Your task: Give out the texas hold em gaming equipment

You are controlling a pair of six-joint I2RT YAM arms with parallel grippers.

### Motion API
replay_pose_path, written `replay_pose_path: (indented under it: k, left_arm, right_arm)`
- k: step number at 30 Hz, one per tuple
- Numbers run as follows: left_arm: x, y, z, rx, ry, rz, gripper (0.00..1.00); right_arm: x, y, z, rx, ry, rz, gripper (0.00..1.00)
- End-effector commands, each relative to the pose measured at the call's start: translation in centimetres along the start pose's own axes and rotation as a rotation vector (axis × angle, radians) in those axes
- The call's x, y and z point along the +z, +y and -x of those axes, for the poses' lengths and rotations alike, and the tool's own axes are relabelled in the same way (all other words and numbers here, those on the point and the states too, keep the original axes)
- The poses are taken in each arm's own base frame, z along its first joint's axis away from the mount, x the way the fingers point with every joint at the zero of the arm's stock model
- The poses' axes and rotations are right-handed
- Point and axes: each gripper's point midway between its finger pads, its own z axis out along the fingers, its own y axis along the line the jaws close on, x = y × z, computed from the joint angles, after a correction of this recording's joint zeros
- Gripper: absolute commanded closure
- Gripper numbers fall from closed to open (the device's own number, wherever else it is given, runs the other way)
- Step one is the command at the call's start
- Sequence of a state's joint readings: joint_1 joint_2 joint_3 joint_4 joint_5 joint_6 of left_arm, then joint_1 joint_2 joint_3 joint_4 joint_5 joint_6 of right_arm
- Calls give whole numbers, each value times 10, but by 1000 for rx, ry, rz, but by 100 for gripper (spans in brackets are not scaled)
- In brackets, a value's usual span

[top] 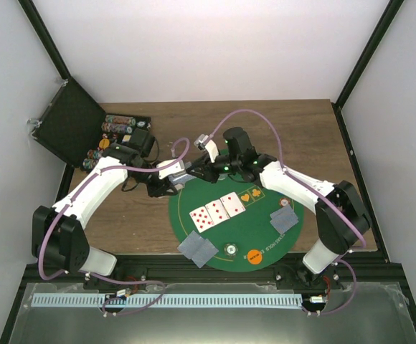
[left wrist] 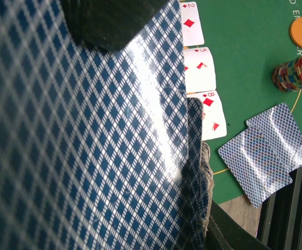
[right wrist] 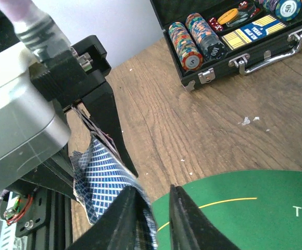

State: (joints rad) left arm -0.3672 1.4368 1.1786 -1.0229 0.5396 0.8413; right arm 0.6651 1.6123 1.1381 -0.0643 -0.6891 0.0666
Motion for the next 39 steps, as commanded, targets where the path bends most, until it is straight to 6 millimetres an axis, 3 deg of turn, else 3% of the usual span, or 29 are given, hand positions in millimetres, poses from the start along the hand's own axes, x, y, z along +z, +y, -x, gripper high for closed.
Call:
replay_pose_path:
  k: [1, 4, 9, 16, 24, 33, 39]
  left_arm:
    - [-3, -4, 6, 17, -40, -18, 70]
    - [-2, -4, 4, 16, -37, -21, 70]
    - [-1, -3, 5, 14, -39, -18, 70]
    - [3, 3, 1, -5, -33, -10, 70]
    - [0, 15, -1, -28, -44, 18, 70]
    - [-3, 28, -8, -68, -63, 44, 70]
    - [-3, 39, -14, -105, -69, 71, 70]
  right_arm:
    - [-11, -8, 22, -9, -43, -74, 82]
    - [-12, -9, 25, -8, -49, -86, 86]
    - [-13, -7, 25, -9, -44, -79, 84]
    - [-18, -2, 26, -10, -35, -81, 99]
    - [-23, 1, 23, -1, -14, -87, 99]
    - [-40, 2, 36, 56, -61, -88, 99]
    - [-67, -12, 48, 164, -139, -156, 99]
